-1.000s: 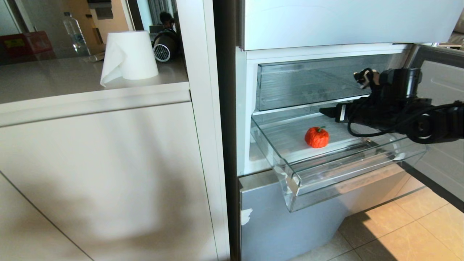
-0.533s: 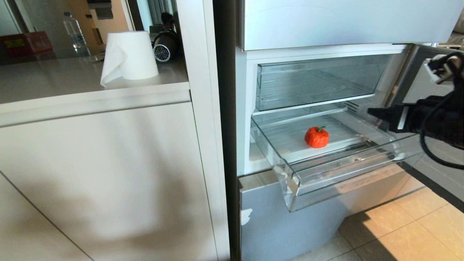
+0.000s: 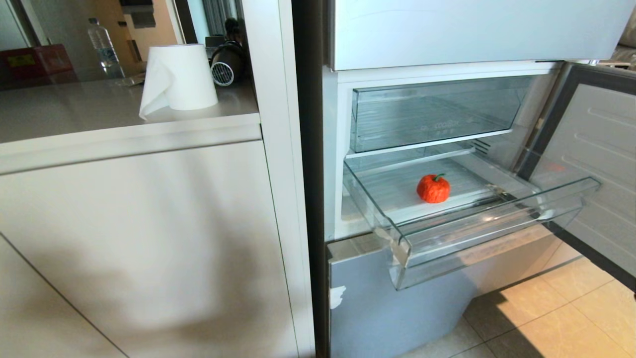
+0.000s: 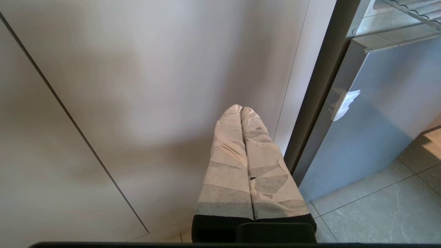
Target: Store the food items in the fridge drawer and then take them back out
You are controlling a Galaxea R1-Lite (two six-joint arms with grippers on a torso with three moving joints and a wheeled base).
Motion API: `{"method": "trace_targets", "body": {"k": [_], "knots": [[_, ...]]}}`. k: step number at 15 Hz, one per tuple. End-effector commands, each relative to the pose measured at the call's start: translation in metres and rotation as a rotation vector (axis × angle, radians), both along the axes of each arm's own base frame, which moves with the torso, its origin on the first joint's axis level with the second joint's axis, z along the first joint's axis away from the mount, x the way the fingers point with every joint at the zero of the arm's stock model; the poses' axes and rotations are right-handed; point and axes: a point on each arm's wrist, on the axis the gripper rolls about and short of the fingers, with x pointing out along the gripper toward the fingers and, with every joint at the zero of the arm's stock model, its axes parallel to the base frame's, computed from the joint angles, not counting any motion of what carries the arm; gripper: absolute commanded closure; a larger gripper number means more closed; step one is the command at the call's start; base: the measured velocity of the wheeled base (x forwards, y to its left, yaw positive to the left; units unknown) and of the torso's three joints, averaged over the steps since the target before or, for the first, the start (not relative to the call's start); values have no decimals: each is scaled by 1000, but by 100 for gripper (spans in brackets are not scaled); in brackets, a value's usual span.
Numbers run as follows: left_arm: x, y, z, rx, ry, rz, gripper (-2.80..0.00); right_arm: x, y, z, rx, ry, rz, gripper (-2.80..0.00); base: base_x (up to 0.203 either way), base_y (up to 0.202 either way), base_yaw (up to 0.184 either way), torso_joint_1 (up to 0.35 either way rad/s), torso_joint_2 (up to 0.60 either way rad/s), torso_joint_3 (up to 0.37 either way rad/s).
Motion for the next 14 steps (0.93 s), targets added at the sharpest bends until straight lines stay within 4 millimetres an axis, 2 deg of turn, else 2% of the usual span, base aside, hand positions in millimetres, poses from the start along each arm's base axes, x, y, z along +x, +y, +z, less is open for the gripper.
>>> {"method": "trace_targets", "body": {"k": [1, 3, 7, 8, 14], "knots": [[0, 0, 0, 0, 0, 1, 0, -36, -1, -42, -25, -90, -23, 0, 0, 0, 0, 0, 0, 0], [0, 0, 0, 0, 0, 1, 0, -45, -1, -62, -59, -50, -38, 0, 0, 0, 0, 0, 0, 0], [0, 0, 0, 0, 0, 1, 0, -63, -1, -78, -81, -129, -36, 0, 0, 0, 0, 0, 0, 0], [0, 0, 0, 0, 0, 1, 0, -63, -2, -85, -86, -80, -50, 0, 0, 0, 0, 0, 0, 0], [0, 0, 0, 0, 0, 1, 0, -63, -2, -85, -81, -75, -73, 0, 0, 0, 0, 0, 0, 0]]}}
